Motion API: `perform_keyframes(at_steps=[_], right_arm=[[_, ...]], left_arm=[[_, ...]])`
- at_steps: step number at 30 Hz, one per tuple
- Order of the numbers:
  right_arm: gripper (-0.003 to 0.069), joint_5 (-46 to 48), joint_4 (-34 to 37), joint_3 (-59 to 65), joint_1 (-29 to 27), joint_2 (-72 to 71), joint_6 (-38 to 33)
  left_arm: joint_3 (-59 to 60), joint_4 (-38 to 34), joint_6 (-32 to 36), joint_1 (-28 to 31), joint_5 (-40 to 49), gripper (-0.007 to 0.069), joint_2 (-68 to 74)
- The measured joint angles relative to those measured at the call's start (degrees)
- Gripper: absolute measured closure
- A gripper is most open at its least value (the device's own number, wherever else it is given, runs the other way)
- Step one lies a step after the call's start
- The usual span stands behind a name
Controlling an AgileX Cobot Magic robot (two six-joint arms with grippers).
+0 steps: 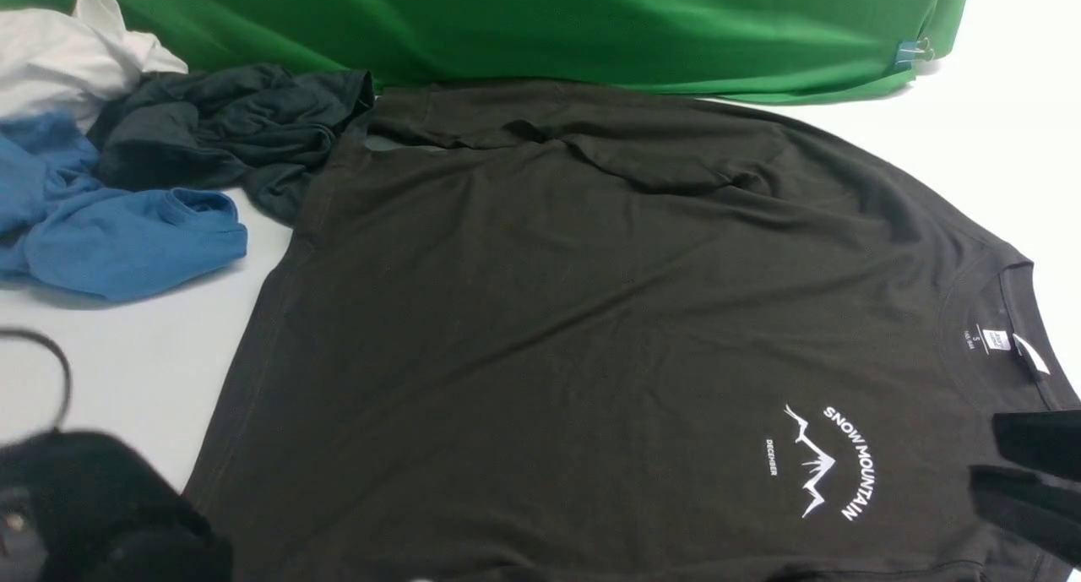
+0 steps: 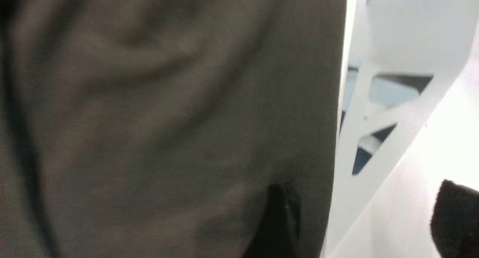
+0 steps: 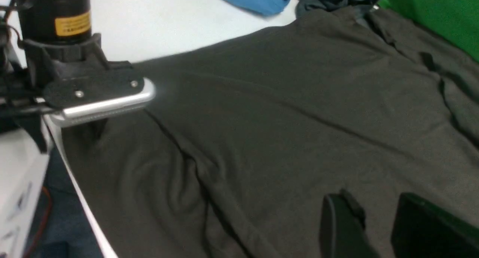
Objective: Fold a long-sleeved shirt on a white desktop.
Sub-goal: 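Grasp the left edge of the dark T-shirt lying flat on the table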
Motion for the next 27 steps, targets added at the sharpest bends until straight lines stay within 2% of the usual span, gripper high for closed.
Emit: perform_keyframes(at_steps=[7, 15, 18, 22, 26, 27], right_arm=[[0.0426, 0.28, -4.22, -0.04, 0.61, 0.11, 0.22], [0.0423, 0.45, -4.70, -0.04, 0.80, 0.11, 0.28], [0.0423, 0.45, -4.74, -0.04, 0.80, 0.11, 0.34], [0.0423, 0.45, -4.74, -0.04, 0.80, 0.11, 0.64], [0.0423, 0.45, -4.74, -0.04, 0.80, 0.11, 0.94], [0.0423, 0.45, -4.74, -0.04, 0.80, 0.11, 1.09]], left_arm=[[4.51, 3.28, 0.94, 0.00, -2.35, 0.0070, 0.00], [6.02, 7.57, 1.24, 0.00, -6.25, 0.0087, 0.05], [6.02, 8.51, 1.24, 0.00, -6.55, 0.0126, 0.11], [6.11, 12.31, -1.31, 0.00, -9.17, 0.0220, 0.11], [6.11, 12.61, -3.37, 0.00, -9.93, 0.0361, 0.11], [6.11, 12.61, -3.55, 0.00, -9.85, 0.0423, 0.11]])
